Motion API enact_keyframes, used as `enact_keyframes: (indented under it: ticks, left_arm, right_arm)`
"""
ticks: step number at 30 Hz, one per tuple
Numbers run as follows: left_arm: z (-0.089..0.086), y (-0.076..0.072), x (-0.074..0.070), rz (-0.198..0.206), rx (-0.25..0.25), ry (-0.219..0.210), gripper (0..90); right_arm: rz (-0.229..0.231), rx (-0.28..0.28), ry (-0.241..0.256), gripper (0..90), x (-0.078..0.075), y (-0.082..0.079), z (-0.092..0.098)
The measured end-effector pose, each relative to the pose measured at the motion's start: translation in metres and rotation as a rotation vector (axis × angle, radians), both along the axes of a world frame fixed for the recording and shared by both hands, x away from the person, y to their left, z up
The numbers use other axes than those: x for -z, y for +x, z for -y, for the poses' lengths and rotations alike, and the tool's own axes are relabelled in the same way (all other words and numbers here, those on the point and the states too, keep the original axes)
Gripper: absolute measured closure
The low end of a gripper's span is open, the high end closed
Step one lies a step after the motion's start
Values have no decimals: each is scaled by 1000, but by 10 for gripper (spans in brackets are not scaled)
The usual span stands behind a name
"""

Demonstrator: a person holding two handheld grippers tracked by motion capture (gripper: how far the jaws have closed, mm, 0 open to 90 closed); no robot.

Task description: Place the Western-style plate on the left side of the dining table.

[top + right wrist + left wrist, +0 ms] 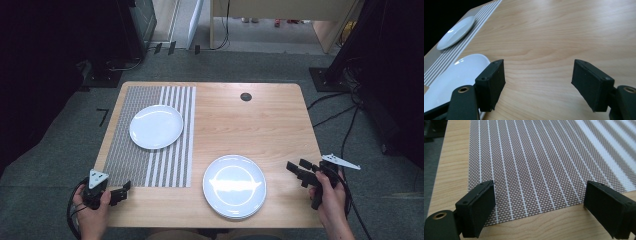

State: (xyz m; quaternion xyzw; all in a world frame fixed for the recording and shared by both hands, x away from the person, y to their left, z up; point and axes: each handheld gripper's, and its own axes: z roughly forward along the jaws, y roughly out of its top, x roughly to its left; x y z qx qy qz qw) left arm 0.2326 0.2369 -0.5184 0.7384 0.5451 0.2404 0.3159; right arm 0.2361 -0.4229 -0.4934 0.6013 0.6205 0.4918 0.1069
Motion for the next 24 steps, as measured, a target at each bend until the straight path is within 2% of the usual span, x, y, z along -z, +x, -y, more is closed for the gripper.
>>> enact_keyframes:
  ticks: [2,7,14,18,24]
  left_arm:
    - [0,0,0,-1,1,-4,101]
    - [0,0,0,0,1,-3,102]
    - [0,0,0,-1,1,-4,102]
    - [-1,0,0,-1,1,-10,102]
    - [-1,0,0,-1,2,-10,102]
  right_arm:
    - [-8,27,9,271,4,-6,9]
    - [-21,64,-13,270,9,-15,25]
    - [-18,98,-137,264,11,-26,40]
    - [-16,91,-204,247,15,-30,44]
    - [-37,79,-250,207,22,-31,43]
